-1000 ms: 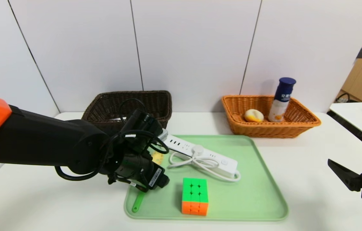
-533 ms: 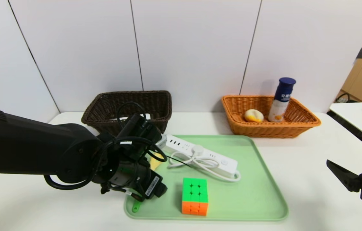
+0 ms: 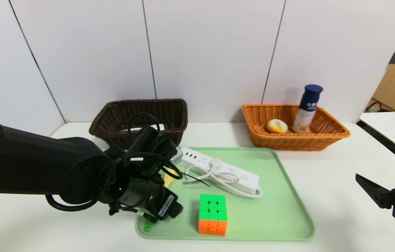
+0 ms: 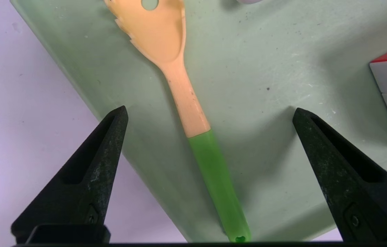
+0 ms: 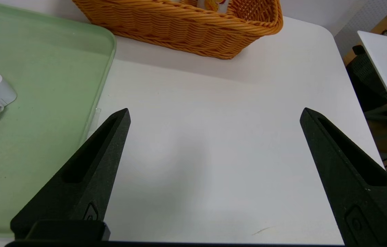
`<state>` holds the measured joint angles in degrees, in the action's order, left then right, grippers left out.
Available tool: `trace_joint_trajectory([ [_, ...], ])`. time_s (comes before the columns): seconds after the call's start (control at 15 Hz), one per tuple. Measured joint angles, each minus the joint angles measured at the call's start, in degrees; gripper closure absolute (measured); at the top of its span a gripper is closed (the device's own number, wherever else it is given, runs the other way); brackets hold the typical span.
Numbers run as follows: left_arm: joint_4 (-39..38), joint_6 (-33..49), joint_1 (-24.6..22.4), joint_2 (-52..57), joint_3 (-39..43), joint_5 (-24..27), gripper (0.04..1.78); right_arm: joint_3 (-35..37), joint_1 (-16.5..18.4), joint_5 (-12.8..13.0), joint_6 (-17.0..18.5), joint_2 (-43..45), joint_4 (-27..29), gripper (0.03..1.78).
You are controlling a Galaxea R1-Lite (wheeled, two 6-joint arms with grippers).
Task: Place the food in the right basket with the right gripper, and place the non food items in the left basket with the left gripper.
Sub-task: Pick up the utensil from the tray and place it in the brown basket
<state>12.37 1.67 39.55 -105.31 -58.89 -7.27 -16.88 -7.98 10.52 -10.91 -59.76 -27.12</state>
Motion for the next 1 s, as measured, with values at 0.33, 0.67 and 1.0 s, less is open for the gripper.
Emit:
trace_joint_trajectory([
  [0.33,0.1,-0.1,0.0,0.0,0.4,0.1,0.72,0.2,0.1,0.0,0.1,0.1,-0.2,0.1],
  [0.67,0.2,-0.3,0.5,-0.2,0.4,-0.1,1.04,0.2,0.1,0.1,0.3,0.1,0.0,0.1],
  [1.0,0.1,-0.2,0.7,-0.7,0.2,0.0,1.05,0.2,0.2,0.0,0.4,0.0,0.1,0.1],
])
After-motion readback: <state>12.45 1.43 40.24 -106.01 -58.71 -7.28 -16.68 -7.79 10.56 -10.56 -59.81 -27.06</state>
